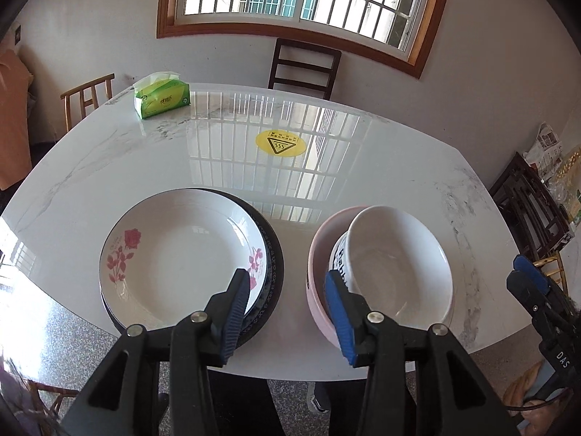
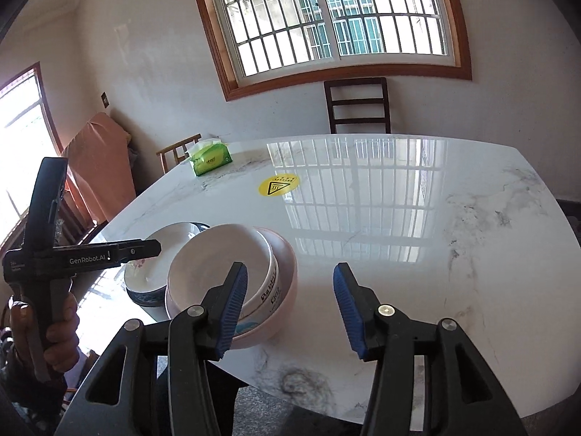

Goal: Organize plates and bowls
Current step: 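Lower the 'Rabbit' bowl into the stacked bowls and open both grippers, then move both open grippers back to the rim of the pink bowl stack, then close both grippers on the pink bowl rim of the nested bowls, then lift the nested bowls and carry them over the pink-flowered plate stack, then lower the nested bowls onto the pink-flowered plate, then open both grippers and pull them back from the bowl stack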

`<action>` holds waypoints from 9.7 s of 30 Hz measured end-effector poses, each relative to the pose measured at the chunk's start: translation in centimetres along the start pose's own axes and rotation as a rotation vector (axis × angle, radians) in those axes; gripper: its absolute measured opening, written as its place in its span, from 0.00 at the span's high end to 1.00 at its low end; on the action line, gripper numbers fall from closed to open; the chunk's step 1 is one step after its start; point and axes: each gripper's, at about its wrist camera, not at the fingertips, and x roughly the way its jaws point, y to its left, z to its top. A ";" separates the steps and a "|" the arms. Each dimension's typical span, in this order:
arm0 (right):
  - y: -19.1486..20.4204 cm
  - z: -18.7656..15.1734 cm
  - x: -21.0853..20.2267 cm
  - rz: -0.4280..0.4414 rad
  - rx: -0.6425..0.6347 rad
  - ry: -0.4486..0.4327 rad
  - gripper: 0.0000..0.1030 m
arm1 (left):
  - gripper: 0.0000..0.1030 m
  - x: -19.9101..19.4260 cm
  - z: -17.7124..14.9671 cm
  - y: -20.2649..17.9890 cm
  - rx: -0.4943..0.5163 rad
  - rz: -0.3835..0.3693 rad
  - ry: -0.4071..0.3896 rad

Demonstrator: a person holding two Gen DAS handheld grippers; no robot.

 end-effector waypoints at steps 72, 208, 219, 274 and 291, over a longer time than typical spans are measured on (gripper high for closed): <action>-2.1 -0.4 6.4 0.202 0.192 0.280 0.38 | 0.47 2.5 1.5 -0.1 0.111 0.023 0.176; 9.8 6.5 17.8 0.474 0.125 0.713 0.79 | 0.95 -0.7 6.9 17.6 -0.408 0.030 0.376; 11.0 5.7 19.0 0.469 0.114 0.726 0.79 | 0.95 0.5 5.9 19.3 -0.419 0.030 0.390; 17.6 -4.5 0.8 0.129 -0.248 -0.399 0.00 | 0.72 -7.0 -8.4 11.6 -0.142 0.321 -0.336; 18.0 -6.9 -0.8 0.109 -0.242 -0.434 0.00 | 0.62 -7.8 -9.8 9.9 -0.102 0.384 -0.412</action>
